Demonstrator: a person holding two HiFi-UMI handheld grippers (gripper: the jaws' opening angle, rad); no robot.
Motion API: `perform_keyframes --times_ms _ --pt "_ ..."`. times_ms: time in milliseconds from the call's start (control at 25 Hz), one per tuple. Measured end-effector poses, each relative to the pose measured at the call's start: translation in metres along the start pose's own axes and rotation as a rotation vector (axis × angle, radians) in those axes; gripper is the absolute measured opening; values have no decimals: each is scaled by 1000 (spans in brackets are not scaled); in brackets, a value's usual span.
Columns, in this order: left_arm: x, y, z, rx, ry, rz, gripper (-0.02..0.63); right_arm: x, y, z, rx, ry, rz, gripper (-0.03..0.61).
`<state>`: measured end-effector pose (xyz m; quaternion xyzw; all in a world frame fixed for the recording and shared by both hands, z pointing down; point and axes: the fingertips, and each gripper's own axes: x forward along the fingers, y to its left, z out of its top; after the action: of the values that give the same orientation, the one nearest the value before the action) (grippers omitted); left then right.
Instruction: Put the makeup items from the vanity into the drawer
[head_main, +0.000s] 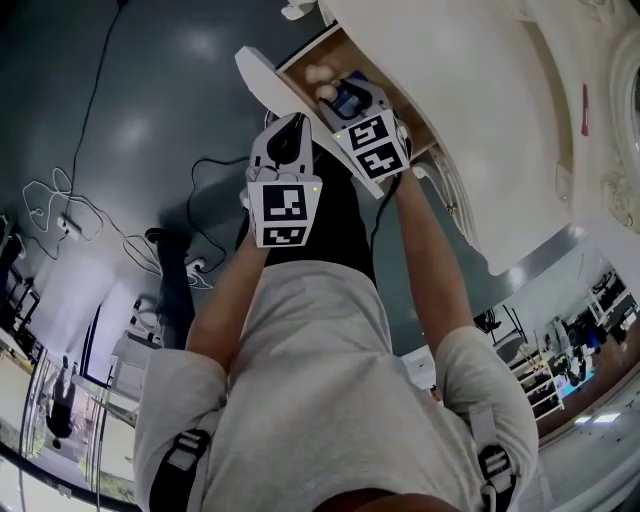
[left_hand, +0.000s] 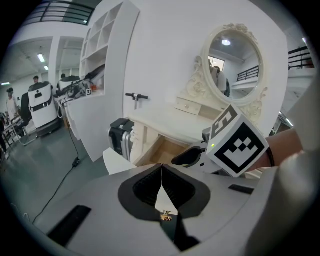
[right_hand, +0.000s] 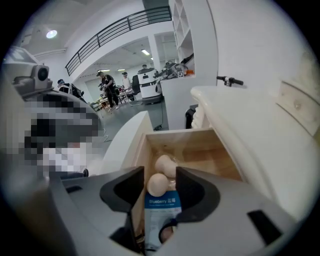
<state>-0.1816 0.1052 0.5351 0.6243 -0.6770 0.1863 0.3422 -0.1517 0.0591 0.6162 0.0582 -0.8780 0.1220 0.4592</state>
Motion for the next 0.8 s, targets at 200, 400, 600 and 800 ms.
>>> perform_keyframes --times_ms 200,400,600,800 --pt "-3 -17 19 24 -23 -66 8 -43 -4 8 22 -49 -73 190" --pt "-4 -40 44 81 -51 -151 8 -95 -19 11 133 -131 -238 46" --pt "-6 -73 69 162 -70 -247 8 -153 -30 5 229 -209 -410 15" --pt "-15 -104 103 245 -128 -325 8 -221 -40 -3 406 -337 -549 14"
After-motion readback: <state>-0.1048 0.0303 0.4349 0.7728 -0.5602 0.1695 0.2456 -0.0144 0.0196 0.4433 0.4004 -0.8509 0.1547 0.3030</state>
